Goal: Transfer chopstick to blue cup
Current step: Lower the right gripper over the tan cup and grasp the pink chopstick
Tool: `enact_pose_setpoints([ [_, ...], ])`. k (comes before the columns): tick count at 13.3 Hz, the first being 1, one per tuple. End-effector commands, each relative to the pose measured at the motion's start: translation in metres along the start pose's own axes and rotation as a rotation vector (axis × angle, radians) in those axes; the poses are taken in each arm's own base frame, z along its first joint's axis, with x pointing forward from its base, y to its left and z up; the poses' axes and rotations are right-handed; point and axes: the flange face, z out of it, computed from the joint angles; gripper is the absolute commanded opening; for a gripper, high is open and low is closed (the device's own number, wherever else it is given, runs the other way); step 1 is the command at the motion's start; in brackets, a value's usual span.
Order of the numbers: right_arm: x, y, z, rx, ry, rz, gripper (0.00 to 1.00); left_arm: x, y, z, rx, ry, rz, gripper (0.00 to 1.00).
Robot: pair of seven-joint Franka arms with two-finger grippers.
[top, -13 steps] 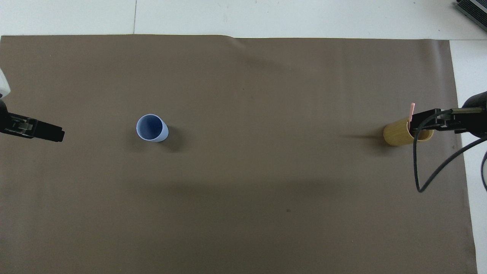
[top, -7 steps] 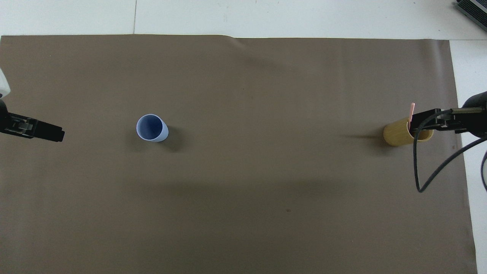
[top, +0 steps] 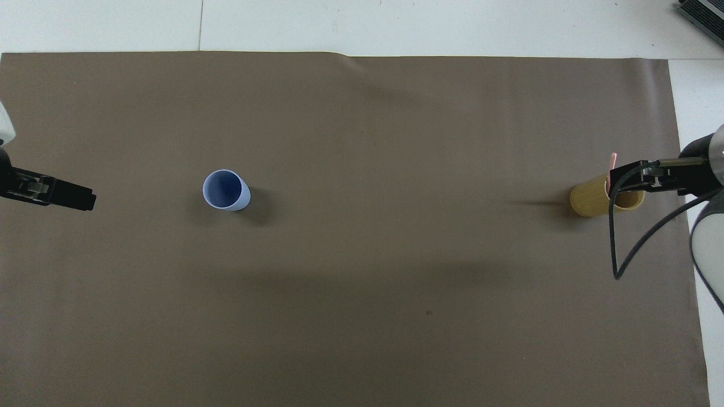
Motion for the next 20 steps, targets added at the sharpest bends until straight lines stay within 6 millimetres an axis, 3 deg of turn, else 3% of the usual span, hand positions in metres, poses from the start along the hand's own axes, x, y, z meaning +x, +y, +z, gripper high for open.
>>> enact_pose_setpoints([
  [1, 0.017, 0.006, -0.001, -0.062, 0.038, -0.036, 1.00, -0.007, -0.001, -0.003, -0.001, 0.012, -0.008, 1.00],
  [5, 0.033, 0.008, 0.025, -0.074, 0.017, -0.036, 1.00, -0.008, -0.001, -0.002, -0.001, 0.011, -0.008, 1.00],
  [7, 0.036, 0.023, 0.028, -0.109, 0.022, -0.027, 1.00, -0.008, -0.001, -0.002, -0.001, 0.011, -0.007, 1.00],
  [10, 0.045, 0.014, 0.047, -0.119, 0.014, -0.046, 1.00, -0.008, -0.001, -0.002, -0.001, 0.011, -0.008, 1.00],
  [15, 0.048, 0.009, 0.055, -0.087, 0.009, -0.052, 1.00, -0.008, -0.001, -0.002, -0.001, 0.011, -0.007, 1.00],
  [20, 0.070, 0.005, 0.087, -0.104, 0.027, -0.067, 1.00, -0.008, -0.001, -0.002, -0.001, 0.011, -0.008, 1.00],
])
